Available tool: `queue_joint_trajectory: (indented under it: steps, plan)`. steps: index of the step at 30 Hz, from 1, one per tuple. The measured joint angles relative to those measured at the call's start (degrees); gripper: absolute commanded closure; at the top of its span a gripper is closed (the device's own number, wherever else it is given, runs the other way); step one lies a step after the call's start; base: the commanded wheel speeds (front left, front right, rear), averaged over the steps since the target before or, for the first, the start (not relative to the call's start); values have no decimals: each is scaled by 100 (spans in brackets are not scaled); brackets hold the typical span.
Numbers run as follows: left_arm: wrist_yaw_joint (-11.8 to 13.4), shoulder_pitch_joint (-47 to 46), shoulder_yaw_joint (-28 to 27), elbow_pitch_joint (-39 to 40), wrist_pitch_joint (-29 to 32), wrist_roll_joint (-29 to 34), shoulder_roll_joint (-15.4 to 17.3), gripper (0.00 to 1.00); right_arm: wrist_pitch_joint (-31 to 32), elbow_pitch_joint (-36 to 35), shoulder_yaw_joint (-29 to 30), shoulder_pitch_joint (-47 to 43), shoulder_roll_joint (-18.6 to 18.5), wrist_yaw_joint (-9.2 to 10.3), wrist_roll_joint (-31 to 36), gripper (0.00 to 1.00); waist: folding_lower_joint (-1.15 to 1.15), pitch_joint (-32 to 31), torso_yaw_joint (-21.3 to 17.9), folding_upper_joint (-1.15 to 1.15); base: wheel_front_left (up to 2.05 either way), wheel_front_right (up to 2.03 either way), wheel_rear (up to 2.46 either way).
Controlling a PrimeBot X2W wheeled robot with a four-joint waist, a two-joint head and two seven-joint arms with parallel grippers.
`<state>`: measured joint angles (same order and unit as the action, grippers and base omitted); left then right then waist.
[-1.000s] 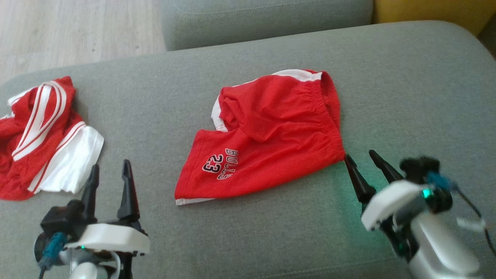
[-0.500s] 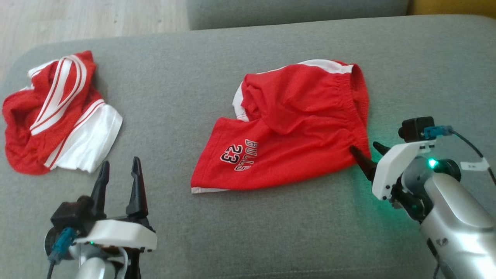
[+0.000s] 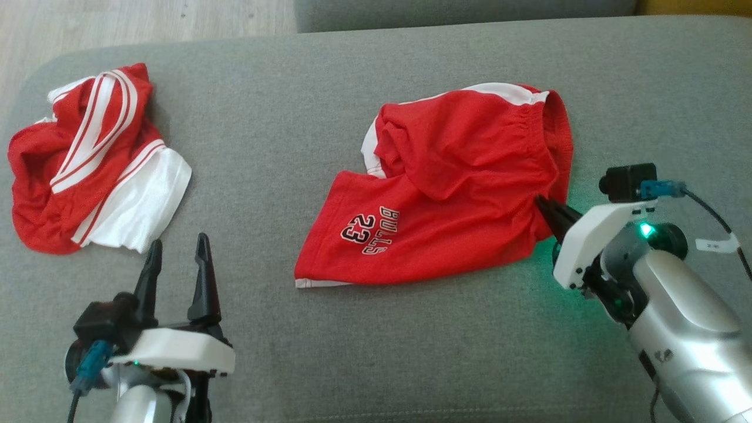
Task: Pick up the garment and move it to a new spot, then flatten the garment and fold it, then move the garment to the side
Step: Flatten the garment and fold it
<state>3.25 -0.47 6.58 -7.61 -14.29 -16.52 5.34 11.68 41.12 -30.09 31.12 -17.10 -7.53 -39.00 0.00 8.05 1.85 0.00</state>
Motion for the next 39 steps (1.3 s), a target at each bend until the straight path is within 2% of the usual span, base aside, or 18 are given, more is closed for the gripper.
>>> queue_joint_trajectory:
  steps: [6, 10, 17, 18, 19, 20, 25, 30, 36, 39]
  plan:
    - [-122, -70, 15, -7, 0, 135, -67, 0, -111, -196, -119, 294, -42, 0, -343, 100, 0, 153, 79, 0, 0, 0, 0]
    - [-131, -297, 33, -12, -1, 185, -129, 0, -110, -177, -157, 879, -255, 0, -447, 100, 0, 338, 232, 0, 0, 0, 0]
    - [-225, -510, 81, -132, -1, 191, -219, 0, -13, 521, -194, 1454, -493, 0, -836, 100, 1, 679, 627, 0, 0, 0, 0]
    - [-225, -528, 83, -145, -1, 191, -224, 0, 4, 637, -227, 1467, -504, 0, -895, 91, 1, 707, 665, 0, 0, 0, 0]
    - [-225, -553, 82, -167, -1, 191, -229, 0, 49, 739, -259, 1481, -509, 0, -927, 52, 1, 726, 696, 0, 0, 0, 0]
    - [-225, -573, 80, -178, -1, 191, -234, 0, 51, 817, -291, 1490, -508, 0, -961, 0, 2, 736, 720, 0, 0, 0, 0]
    - [-232, -576, 37, -207, -1, 211, -246, 0, -256, 946, -405, 1513, -442, 0, -1156, 0, 0, 609, 655, 0, 0, 0, 0]
    - [-290, -570, -19, -210, -1, 276, -257, 0, -928, 962, -487, 1512, -343, 0, -1222, 0, 0, 394, 438, 0, 0, 0, 0]
    - [-332, -512, -193, -194, -1, 388, -259, 0, -2176, 882, -505, 1383, -341, 0, -795, 0, 0, 66, 77, 0, 0, 0, 0]
    - [-377, -399, -241, -187, -1, 427, -259, 0, -2490, 645, -490, 1079, -304, 0, -600, 0, 0, -97, -115, 0, 0, 0, 0]
